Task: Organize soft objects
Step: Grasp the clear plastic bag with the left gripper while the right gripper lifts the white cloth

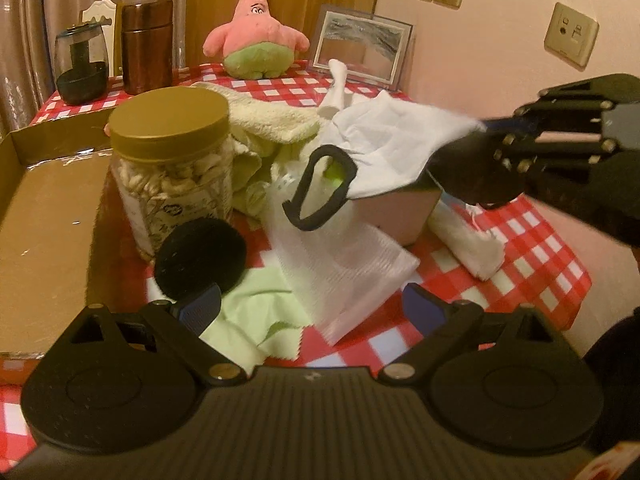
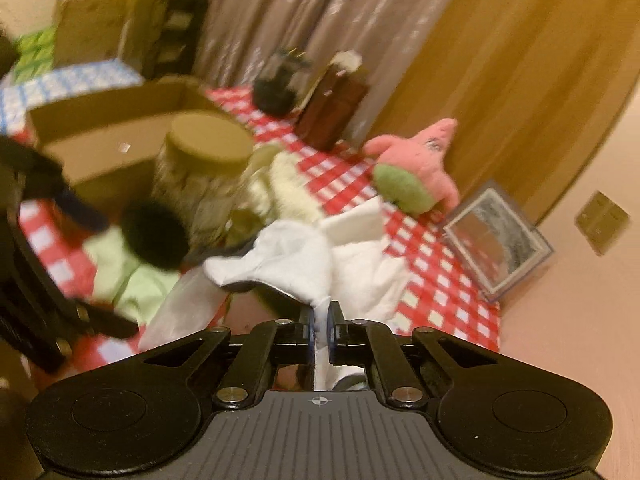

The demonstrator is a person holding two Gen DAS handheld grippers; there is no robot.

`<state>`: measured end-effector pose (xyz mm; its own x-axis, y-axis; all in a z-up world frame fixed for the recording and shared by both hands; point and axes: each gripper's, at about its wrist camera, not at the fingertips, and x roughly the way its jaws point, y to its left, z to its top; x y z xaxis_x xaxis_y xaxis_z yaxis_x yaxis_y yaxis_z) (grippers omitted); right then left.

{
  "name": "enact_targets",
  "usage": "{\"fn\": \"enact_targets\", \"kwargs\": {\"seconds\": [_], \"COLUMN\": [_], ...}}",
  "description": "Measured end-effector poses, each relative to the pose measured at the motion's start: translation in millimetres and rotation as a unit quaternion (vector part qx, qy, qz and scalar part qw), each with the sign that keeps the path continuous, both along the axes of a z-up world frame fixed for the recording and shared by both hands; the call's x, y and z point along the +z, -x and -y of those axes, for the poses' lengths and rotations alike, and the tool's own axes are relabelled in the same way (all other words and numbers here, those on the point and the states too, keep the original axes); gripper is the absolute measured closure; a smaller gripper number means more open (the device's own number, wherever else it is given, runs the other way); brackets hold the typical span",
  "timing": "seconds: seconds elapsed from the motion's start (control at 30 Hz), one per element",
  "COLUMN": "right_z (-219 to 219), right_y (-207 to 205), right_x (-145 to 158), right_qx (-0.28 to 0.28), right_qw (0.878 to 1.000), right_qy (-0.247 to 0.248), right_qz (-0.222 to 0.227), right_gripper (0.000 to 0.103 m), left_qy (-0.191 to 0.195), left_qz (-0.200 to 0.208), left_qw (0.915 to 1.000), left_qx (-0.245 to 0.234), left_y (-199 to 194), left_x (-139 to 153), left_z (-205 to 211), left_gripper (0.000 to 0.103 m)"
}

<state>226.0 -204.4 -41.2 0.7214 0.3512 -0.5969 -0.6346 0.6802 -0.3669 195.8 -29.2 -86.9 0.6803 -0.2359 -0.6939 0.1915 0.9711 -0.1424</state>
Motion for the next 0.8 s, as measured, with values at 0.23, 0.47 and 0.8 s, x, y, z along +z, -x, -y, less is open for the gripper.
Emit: {"fn": "enact_targets", "kwargs": {"seconds": [0.23,0.47,0.8], "right_z": [19.6,26.0,33.1], "right_y": [0.7,-2.7,0.2], "right_x": [32.6,29.7,23.9], "right_qx": [-0.05,-0.069,-0.082], "right_qw": [0.996,0.995,0.993], "right_qy": [-0.067,-0.074,-0.082], "right_qz": [0.03,0.014,0.007], "right_gripper": [0.097,0.097,0.097], "left_qy": [0.021,0.019,-0.002], "left_qz": [0.001,-0.003,-0.02], "left_qw": [0.9998,0.9998,0.9998], "left_qx": [-0.003,0.011,0.008], "left_y": [-11.3,-31.7,-40.1], "left_x": [-2.7,-8.4,-17.0], "left_z": [18.5,34.3,36.3], "left_gripper": [0.007,0.018,0.078]}}
